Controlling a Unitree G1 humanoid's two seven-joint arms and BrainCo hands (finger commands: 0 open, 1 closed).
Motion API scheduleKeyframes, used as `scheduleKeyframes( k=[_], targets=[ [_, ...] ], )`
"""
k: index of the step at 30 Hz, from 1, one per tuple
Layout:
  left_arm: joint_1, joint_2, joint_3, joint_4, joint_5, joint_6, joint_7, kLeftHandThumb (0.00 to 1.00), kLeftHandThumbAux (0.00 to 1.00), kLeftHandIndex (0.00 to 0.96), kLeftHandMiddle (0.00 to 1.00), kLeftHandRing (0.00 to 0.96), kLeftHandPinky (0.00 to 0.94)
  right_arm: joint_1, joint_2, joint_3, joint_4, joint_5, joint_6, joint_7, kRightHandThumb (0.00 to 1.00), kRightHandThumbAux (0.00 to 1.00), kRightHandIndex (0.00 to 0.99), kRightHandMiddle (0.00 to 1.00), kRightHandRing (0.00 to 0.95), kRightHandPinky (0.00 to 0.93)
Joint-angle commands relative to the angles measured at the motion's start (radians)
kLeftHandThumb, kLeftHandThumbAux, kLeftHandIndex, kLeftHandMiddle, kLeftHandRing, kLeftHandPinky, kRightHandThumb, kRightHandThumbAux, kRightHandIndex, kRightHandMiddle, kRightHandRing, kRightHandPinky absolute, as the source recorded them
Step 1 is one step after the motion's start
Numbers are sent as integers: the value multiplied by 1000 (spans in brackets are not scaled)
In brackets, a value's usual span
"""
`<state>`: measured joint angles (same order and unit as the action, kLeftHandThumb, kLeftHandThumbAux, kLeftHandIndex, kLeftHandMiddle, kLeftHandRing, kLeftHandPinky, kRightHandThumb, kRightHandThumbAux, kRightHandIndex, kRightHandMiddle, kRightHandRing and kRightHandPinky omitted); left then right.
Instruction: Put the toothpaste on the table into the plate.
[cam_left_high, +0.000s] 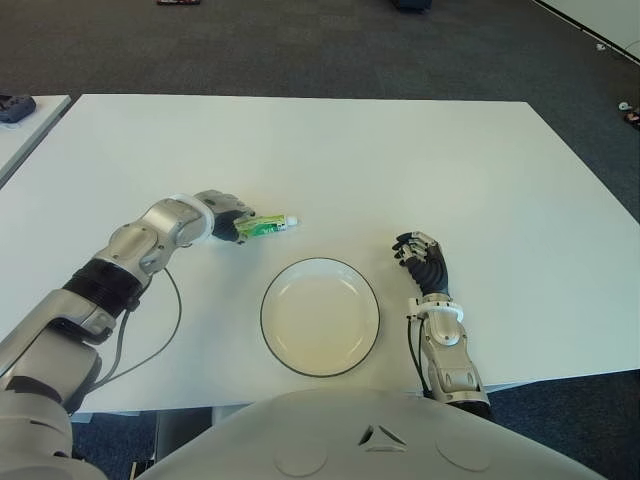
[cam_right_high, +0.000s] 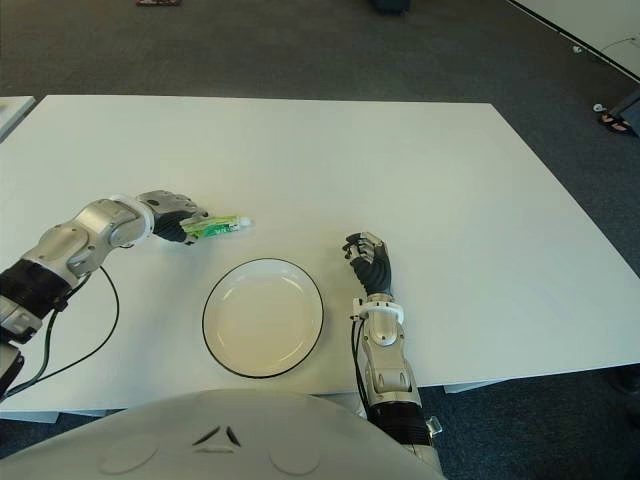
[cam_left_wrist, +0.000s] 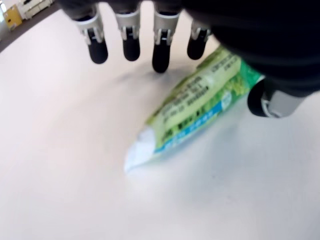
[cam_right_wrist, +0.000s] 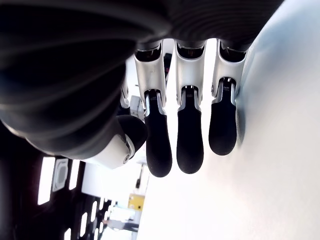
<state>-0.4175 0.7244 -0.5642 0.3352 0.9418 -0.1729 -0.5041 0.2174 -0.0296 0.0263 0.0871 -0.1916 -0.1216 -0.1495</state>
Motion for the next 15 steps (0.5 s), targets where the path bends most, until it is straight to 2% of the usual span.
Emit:
scheduleKeyframes(
  k=[1,9,15],
  targets=[
    [22,-50,-37,27,17,-13,33,434,330,0,17,3,57,4,0,5,-2,-8,16,-3,707,731,429,535,540,550],
    [58,-124,-60,58,61,40,139,423,318,0,1,0,56,10,-1,3,-14,-9,29,-3,707,731,429,537,536,531],
    [79,-179,-91,145,102,67,296,400,299,0,10,2,69,13,0,2,-16,-6,25,-4,707,730,428,535,529,519]
  ],
)
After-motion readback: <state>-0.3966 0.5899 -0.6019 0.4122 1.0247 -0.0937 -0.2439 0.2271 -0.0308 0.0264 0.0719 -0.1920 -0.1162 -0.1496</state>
